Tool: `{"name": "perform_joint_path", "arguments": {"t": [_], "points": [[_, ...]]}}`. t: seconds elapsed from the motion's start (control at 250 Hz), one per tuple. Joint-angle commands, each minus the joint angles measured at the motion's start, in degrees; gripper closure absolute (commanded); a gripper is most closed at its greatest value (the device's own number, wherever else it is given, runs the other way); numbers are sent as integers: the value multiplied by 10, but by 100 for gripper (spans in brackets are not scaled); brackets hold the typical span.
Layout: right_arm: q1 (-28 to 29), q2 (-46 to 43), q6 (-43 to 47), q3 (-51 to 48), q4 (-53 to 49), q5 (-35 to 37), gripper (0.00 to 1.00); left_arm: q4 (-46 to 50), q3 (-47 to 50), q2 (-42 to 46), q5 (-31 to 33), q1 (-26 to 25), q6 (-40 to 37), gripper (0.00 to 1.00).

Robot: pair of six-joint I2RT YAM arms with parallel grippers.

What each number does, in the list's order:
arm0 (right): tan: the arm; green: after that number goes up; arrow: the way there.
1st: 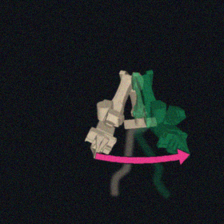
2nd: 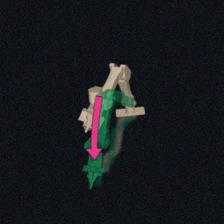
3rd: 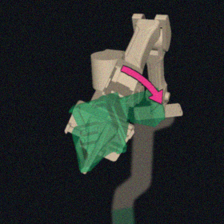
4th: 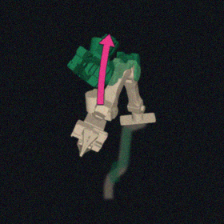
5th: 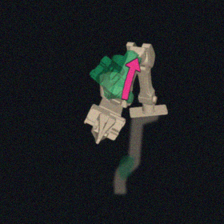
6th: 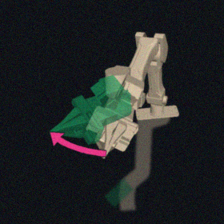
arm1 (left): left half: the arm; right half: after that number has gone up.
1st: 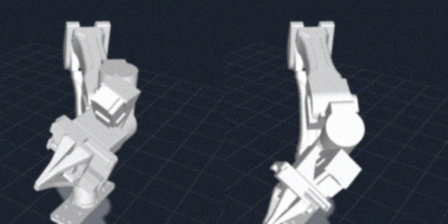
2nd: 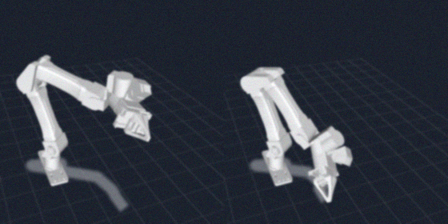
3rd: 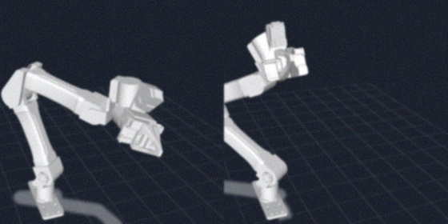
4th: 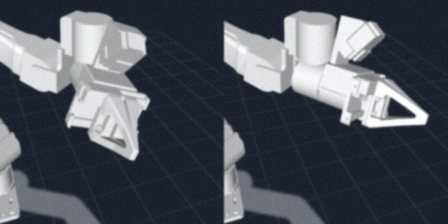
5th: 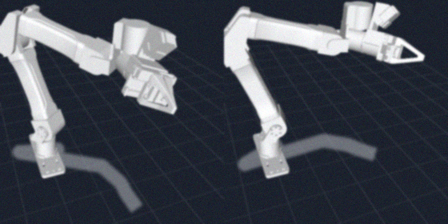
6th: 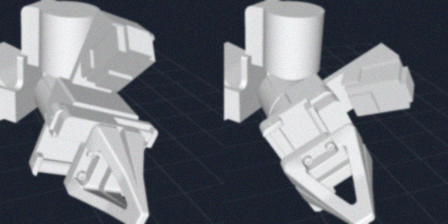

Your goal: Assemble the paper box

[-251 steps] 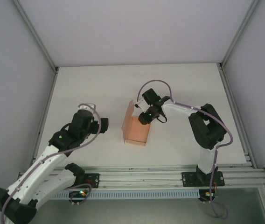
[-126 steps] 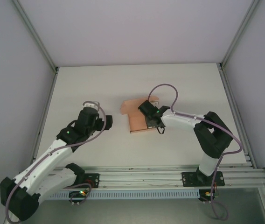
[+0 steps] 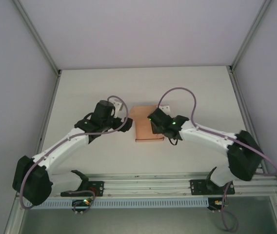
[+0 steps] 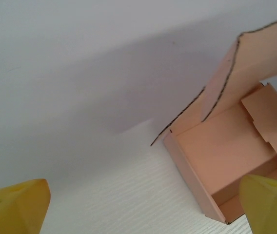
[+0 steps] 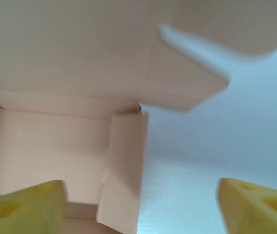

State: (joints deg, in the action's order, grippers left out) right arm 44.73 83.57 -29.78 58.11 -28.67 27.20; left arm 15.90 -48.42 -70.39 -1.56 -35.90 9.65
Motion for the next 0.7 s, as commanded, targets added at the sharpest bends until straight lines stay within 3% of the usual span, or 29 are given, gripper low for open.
{"name": "perform_joint_path", "arguments": {"t": [0.0,0.136,0.252,0.343,0.427,0.539,0.643,0.695], "points": [[-35,-60,200,-25,88,-47,2,-14,-32,-33,-35,2,-87,0],[-118,-64,337,-16,127,-225,0,-8,-72,-77,-85,2,-126,0],[-169,-39,406,25,81,-307,1,15,-110,-112,-102,4,-154,5],[-186,2,441,52,34,-325,0,39,-136,-140,-106,8,-163,14],[-191,23,403,63,7,-287,0,43,-140,-153,-107,9,-160,14],[-190,12,271,32,-2,-236,3,23,-120,-148,-111,9,-140,12],[-188,-25,174,-28,26,-268,5,5,-93,-120,-120,8,-111,0],[-185,-46,137,-59,48,-286,6,-6,-74,-100,-119,8,-95,0]]}}
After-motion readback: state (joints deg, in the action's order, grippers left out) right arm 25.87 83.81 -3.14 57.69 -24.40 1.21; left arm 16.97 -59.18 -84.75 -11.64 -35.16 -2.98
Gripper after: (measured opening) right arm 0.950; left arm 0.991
